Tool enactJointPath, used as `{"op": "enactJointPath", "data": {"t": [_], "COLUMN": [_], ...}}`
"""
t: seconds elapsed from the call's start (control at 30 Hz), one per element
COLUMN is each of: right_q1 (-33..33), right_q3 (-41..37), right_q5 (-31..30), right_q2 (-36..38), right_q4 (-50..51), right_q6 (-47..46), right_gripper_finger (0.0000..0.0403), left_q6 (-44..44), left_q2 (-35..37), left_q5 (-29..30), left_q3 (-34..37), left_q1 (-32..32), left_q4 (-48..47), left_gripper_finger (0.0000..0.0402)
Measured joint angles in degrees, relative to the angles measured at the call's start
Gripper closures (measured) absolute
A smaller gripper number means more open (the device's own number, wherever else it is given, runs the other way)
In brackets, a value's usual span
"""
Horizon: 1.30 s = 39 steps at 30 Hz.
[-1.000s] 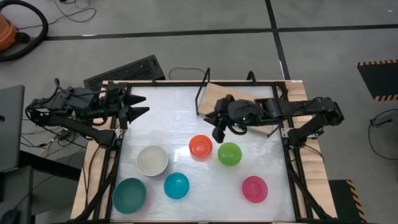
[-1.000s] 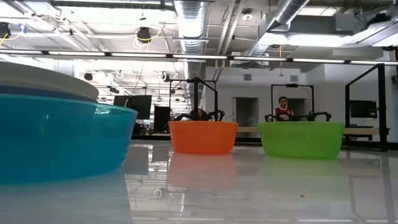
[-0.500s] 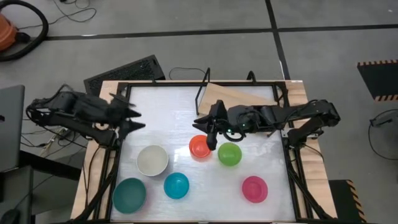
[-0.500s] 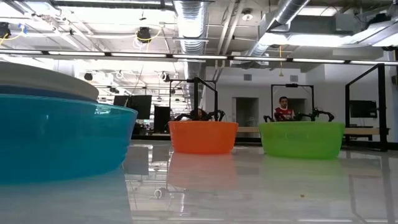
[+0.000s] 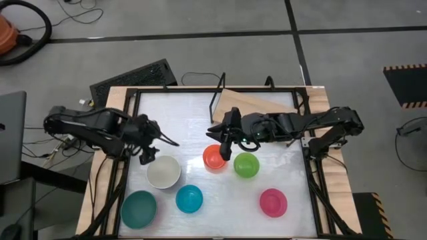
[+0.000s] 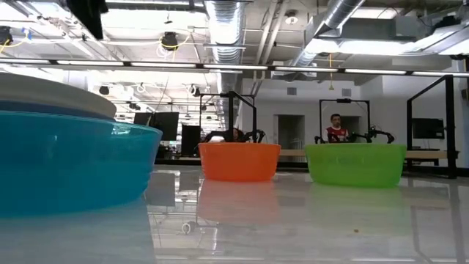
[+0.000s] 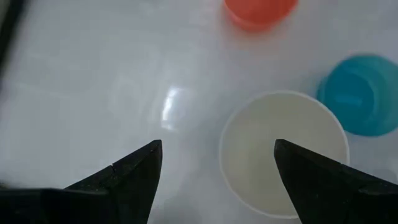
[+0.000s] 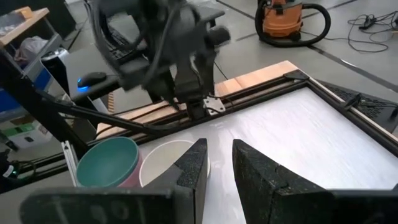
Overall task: Place and stack bowls onto a shelf
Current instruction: Put the white bowl on the shelf
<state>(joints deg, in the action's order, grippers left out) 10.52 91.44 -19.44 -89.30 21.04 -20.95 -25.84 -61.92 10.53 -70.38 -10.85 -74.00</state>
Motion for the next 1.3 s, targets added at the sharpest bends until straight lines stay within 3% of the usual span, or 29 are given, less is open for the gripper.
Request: {"op": "enactJointPath", "data": {"t": [0.27,0.43,0.73,1.03,1.3], "right_q1": [-0.1,-0.5,-0.5,-0.5,-0.9], "right_q3": [0.0,0.0,0.0,0.0,0.0], "right_q5": [0.0,0.0,0.0,0.0,0.0], "right_q2": [0.0,0.0,0.0,0.0,0.0], "right_q4": [2.3,2.6,3.5,5.6,5.6], "right_q6": [0.0,0.0,0.0,-0.1,-0.1], "right_gripper_finger": [0.0301,0.0301,0.0301,0.0301,0.0301], "left_q6": [-6.6,-12.1,-13.9,-15.4,-13.1], "left_q2": [8.8,9.4,8.3,8.3,6.7], "left_q5": [-6.9,-10.3,-10.2,-10.2,-10.3], "left_q3": [20.2,27.3,31.5,33.2,33.2], "left_q1": [4.4,5.3,5.2,4.5,3.7], "left_q4": [11.9,15.5,19.1,20.0,20.7], "left_gripper_finger": [0.0107,0.0107,0.012,0.0168,0.0235]}}
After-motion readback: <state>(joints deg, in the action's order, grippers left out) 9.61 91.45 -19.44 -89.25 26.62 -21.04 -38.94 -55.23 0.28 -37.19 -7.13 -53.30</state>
